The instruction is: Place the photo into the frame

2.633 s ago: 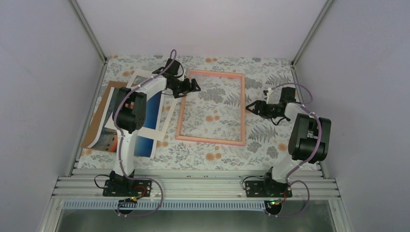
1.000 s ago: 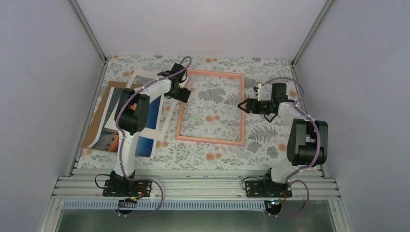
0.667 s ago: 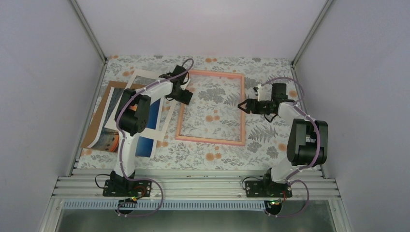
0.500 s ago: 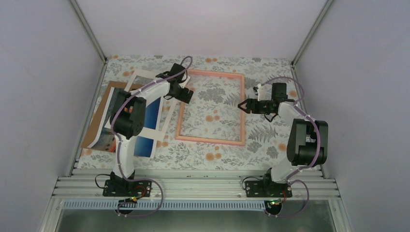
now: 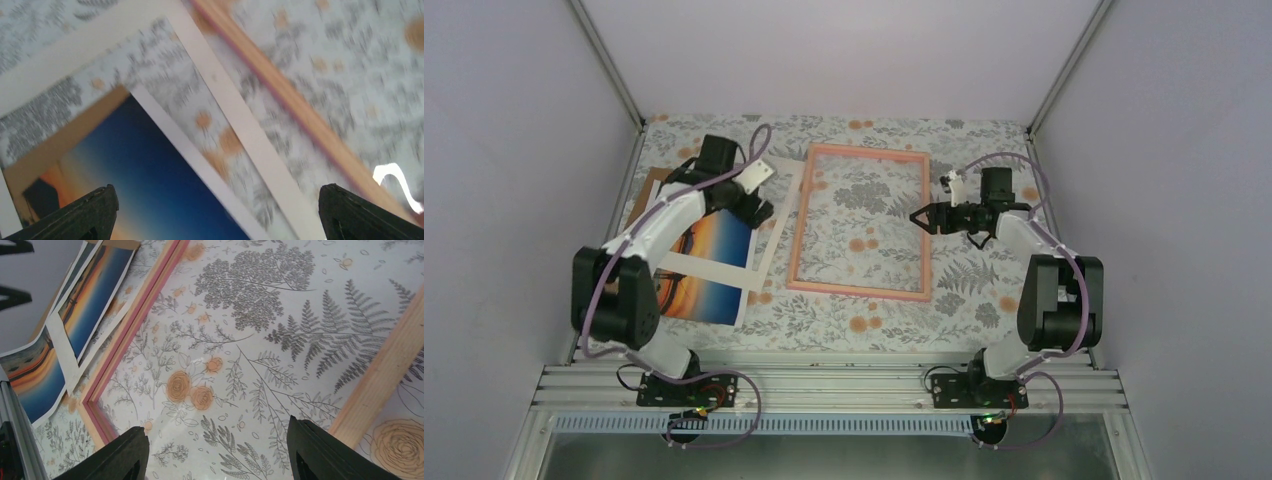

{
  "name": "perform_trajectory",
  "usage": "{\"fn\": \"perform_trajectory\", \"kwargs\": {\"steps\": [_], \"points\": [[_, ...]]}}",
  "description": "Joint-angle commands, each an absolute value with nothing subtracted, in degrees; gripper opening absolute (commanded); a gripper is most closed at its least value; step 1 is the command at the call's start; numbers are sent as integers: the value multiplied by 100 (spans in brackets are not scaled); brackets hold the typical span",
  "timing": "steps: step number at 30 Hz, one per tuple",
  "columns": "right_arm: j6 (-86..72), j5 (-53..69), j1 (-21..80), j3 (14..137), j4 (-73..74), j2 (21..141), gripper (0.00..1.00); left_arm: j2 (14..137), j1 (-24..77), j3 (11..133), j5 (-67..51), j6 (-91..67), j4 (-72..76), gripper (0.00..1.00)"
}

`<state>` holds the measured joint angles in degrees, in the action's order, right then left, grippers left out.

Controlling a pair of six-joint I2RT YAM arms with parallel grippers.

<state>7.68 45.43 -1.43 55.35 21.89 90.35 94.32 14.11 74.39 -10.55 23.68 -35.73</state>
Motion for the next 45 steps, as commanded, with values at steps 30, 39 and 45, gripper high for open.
{"fn": "perform_trajectory", "kwargs": {"steps": [30,39,45], "points": [[1175,3182,-244,5199,2599,7691,70,9282,3768,4542,3242,1561,-2070,74],[1164,3212,-303,5171,2582,7559,69,9756,3771,4719,3513,1508,-2205,44],[1193,3270,-302,5142,2594,7387,69,9499,3762,4950,3540,1499,-2373,14]]}}
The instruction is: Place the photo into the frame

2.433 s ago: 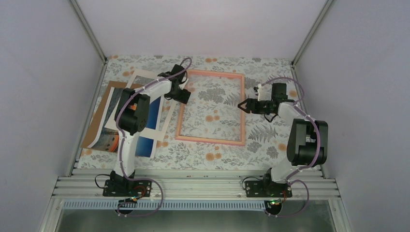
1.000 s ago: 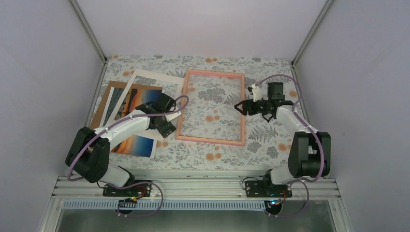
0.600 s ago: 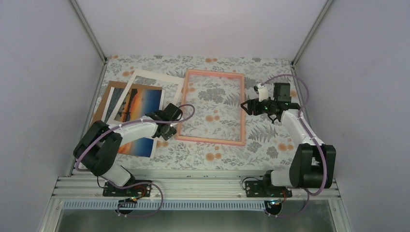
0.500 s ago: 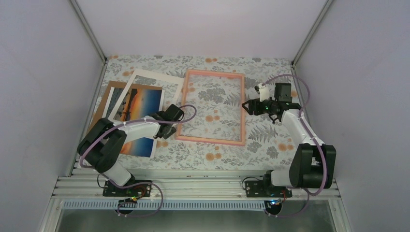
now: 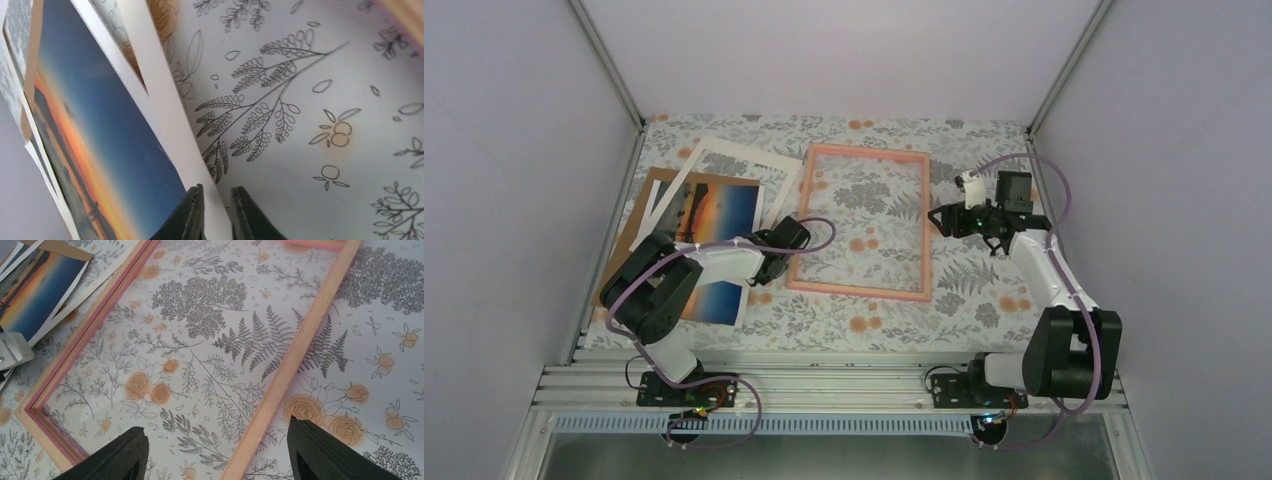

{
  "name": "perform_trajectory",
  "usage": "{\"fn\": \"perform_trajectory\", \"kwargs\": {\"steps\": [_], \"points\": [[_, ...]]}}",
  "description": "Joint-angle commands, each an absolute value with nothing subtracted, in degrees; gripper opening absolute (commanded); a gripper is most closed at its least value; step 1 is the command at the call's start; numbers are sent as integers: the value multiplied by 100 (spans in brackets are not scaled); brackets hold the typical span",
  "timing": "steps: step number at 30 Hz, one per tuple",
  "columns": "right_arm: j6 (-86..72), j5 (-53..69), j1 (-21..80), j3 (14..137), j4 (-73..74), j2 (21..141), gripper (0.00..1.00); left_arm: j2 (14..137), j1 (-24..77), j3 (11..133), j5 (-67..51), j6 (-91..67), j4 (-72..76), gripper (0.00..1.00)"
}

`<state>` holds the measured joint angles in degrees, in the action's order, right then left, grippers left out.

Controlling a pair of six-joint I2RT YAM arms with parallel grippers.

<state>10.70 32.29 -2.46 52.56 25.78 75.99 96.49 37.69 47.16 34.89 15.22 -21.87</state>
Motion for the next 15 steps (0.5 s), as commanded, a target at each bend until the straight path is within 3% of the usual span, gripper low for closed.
{"fn": "perform_trajectory", "kwargs": {"steps": [1,12,13,15], "points": [[1214,3283,-304,5142,2601,7365,69,9461,3756,4995,3548,1495,-2393,6],[1398,3581,-285,5203,2557,7253,68,8664,3578,5413,3107,1766,-2765,2],[1385,3612,-282,5215,2544,7271,68,8644,3371,5569,2574,1754,-2975,7],[1360,3637,-266,5233,2527,7284,69,8540,2741,5888,1351,1878,-3283,39]]}}
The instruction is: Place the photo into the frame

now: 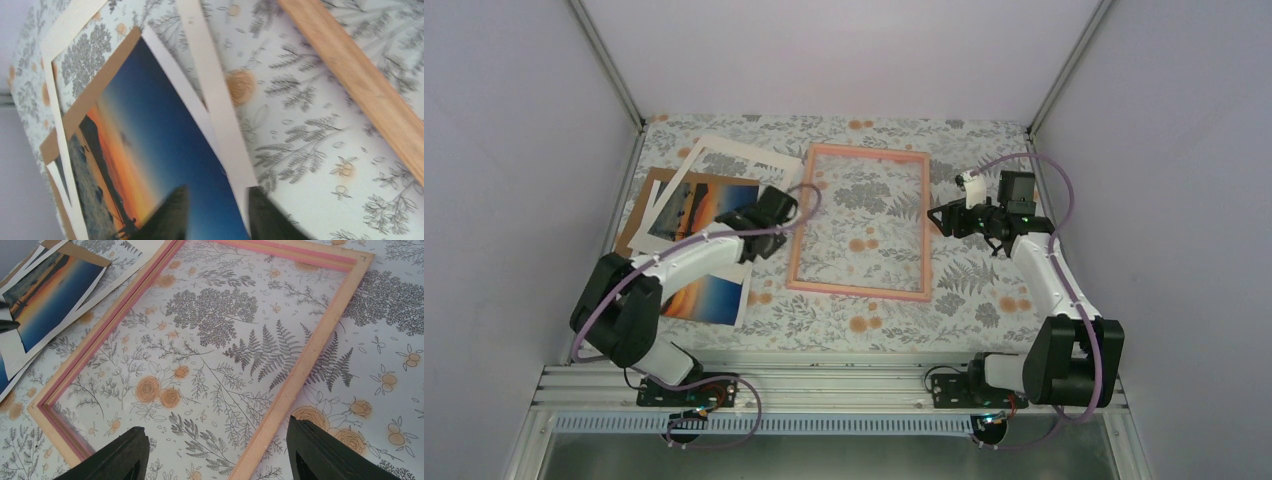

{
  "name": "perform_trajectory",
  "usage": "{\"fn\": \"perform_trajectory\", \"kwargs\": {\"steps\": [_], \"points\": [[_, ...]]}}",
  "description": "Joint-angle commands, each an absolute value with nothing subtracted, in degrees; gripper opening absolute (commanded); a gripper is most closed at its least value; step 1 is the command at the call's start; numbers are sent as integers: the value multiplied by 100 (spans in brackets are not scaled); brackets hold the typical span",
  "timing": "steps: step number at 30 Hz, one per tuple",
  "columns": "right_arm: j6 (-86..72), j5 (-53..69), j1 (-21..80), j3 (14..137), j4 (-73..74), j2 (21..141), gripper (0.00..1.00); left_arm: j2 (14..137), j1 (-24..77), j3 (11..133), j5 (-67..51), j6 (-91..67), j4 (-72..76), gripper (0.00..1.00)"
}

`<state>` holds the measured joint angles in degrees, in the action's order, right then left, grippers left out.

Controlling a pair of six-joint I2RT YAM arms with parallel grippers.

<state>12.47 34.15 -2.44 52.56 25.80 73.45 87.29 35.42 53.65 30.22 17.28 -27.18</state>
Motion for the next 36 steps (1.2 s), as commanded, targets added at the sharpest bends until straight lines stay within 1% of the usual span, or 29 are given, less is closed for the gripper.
{"fn": "perform_trajectory", "kwargs": {"steps": [1,2,4,5,7,10,13,14,18,22,31,36], "points": [[1348,3644,-253,5238,2522,7294,69,8480,2527,5997,1010,1930,-3302,53],[1333,3647,-250,5238,2522,7286,69,8448,2358,6106,740,1962,-3312,60],[1320,3668,-234,5232,2521,7286,69,8529,1959,6381,-108,1994,-3525,66],[1311,3728,-225,5223,2528,7291,69,8625,1706,6534,-820,2032,-3691,69],[1311,3876,-205,5212,2570,7309,69,8918,1113,6842,-2056,2144,-4018,71],[1292,4029,-153,5199,2634,7321,69,9649,300,7420,-3820,2371,-4765,71],[1298,4029,-119,5177,2640,7332,69,10397,-261,7935,-4752,2687,-5381,67],[1302,4021,-115,5179,2644,7346,69,10689,-374,8074,-4849,2762,-5542,65],[1321,4001,-89,5232,2651,7402,69,11377,-592,8472,-4977,3036,-6046,61],[1293,4054,-63,5264,2650,7459,68,11713,-596,8410,-5058,3152,-6237,56],[1084,4199,385,5237,2418,7646,65,12040,-500,7963,-4748,3028,-5922,55],[1101,4168,500,5291,2395,7756,65,12141,-322,7732,-4673,2919,-5701,54]]}}
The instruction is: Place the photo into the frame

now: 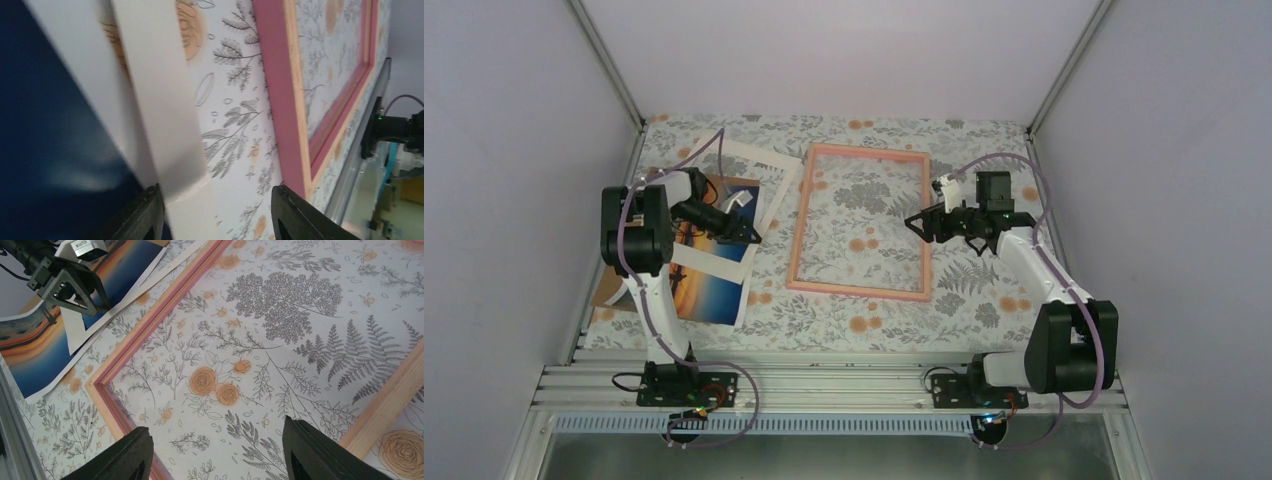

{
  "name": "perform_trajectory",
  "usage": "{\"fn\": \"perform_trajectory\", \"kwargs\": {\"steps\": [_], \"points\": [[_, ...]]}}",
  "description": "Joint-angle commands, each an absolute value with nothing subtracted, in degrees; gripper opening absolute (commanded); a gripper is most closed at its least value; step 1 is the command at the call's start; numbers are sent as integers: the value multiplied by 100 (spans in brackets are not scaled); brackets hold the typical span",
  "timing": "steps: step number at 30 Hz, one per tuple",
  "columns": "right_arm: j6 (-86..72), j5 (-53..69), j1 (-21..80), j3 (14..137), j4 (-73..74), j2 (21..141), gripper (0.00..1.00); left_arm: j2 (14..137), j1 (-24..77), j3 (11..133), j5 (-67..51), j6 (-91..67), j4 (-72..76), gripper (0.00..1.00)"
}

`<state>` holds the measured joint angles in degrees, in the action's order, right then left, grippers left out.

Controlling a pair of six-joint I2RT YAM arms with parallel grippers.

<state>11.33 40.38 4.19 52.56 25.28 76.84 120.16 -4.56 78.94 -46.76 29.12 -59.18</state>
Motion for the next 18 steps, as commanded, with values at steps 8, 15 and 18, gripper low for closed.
{"fn": "perform_trajectory", "kwargs": {"steps": [8,15,18], "points": [[1134,4090,534,5292,2409,7768,64,12374,-112,7687,-4978,2790,-5569,48],[1123,4091,527,5282,2371,7780,64,12489,13,7771,-4977,2594,-5302,40],[1126,4078,533,5261,2366,7772,64,12533,73,7779,-5239,2683,-5306,38]]}}
